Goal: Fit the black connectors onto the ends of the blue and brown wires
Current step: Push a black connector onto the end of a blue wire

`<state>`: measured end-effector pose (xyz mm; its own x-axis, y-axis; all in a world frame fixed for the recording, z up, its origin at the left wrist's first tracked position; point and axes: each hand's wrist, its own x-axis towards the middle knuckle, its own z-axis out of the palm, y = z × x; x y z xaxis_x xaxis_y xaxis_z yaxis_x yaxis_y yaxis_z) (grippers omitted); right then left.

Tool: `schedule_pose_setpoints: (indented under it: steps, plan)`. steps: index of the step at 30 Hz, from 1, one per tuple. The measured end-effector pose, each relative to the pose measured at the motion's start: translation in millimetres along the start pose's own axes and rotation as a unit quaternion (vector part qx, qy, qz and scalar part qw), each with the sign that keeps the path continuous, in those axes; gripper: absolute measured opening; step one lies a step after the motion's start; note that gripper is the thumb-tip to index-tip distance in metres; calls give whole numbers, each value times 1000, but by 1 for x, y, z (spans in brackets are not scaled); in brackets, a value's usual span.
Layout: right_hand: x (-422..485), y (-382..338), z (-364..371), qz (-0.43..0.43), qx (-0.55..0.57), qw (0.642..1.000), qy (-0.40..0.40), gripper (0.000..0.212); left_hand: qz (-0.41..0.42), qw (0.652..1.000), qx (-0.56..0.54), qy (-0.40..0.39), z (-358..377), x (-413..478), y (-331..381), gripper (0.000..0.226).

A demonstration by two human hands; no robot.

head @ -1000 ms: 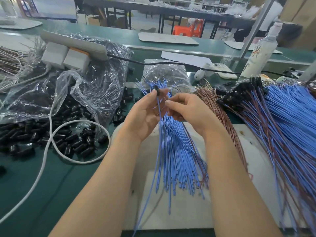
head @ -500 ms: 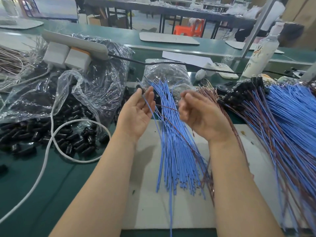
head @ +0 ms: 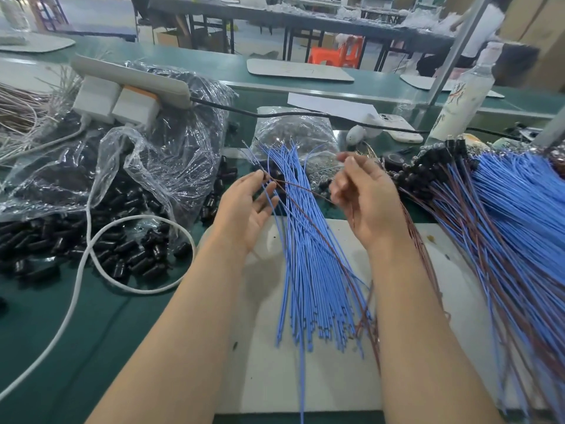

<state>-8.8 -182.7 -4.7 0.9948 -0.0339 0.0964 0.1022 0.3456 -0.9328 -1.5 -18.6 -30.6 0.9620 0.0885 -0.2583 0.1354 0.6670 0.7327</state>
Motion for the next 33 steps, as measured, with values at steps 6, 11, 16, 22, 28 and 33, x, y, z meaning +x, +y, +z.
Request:
schedule_pose_setpoints:
  steps: [6,11,16,22,28,33]
  plan:
    - [-1,-5,2,-30,154,987,28,8,58,985,152,-59,7,-4,-9,4]
    - [1,-4,-4,-96,106,972,184,13,37,974,196,-108,8,-5,-11,6]
    - [2,6,5,-93,38,979,179,13,22,959,225,-169,11,-11,-19,4]
    - [2,10,11,-75,-3,990,123,14,34,957,213,-196,10,-13,-17,9]
    - [1,11,11,-136,-110,967,187,12,134,926,332,-120,9,-10,-21,5]
    - [0,11,10,-157,-126,960,194,13,262,829,488,-78,6,-8,-26,12]
